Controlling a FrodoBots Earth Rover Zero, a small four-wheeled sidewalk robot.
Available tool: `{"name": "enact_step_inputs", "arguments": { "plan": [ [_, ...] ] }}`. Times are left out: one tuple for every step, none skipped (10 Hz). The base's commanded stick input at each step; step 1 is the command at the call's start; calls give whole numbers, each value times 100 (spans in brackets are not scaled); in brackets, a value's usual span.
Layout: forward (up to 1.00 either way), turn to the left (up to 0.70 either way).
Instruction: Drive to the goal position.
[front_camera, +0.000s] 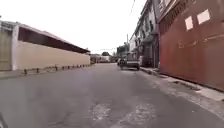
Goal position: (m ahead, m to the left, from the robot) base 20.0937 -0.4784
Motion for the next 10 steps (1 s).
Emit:
{"name": "enact_step_inputs", "arguments": {
  "plan": [
    [70, 0],
    [70, 0],
    [70, 0],
    [70, 0],
    [70, 0],
    [70, 0],
    [70, 0],
    [70, 0],
    [68, 0],
    [54, 0]
  ]
}}
